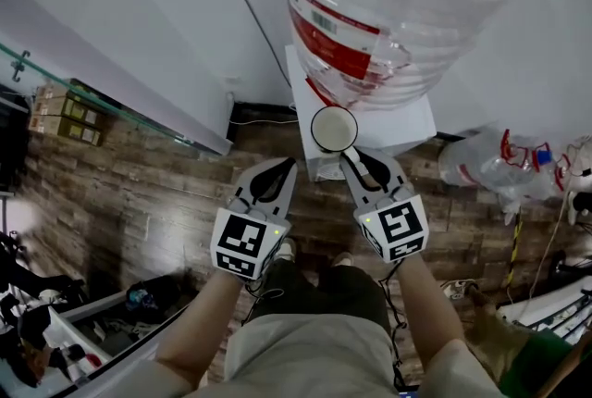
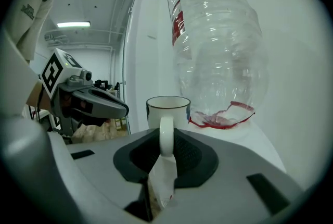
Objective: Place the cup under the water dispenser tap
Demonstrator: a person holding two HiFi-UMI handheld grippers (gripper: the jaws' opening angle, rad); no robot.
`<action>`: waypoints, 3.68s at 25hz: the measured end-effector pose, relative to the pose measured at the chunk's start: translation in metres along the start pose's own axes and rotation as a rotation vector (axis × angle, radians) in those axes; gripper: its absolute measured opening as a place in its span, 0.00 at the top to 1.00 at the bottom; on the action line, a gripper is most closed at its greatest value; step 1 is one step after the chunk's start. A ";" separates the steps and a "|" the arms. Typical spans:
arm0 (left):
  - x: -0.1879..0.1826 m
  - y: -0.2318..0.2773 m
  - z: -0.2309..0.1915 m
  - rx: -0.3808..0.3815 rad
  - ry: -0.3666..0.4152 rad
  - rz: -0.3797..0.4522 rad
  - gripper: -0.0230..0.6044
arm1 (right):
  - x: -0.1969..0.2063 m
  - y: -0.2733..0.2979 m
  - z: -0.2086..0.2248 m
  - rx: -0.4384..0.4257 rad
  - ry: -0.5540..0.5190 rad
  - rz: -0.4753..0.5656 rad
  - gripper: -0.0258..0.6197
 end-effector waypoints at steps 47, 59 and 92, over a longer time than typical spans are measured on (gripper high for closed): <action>0.170 0.132 0.068 0.227 0.041 -0.114 0.95 | 0.266 -0.049 0.006 0.238 0.202 -0.117 0.86; 0.235 0.160 0.051 0.192 0.040 -0.119 0.95 | 0.340 0.001 0.022 0.267 0.223 -0.086 0.86; 0.265 0.175 0.046 0.212 0.012 -0.163 0.95 | 0.387 0.050 0.045 0.219 0.282 -0.169 0.55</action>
Point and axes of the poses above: the fingertips, and each gripper's own axes: y forward along the fingers, z to its right, x out of its underside, the point moved 9 cm from there along -y, backward along the fingers, and after that the axes turned 2 degrees about -y, right-handed, at the moved point
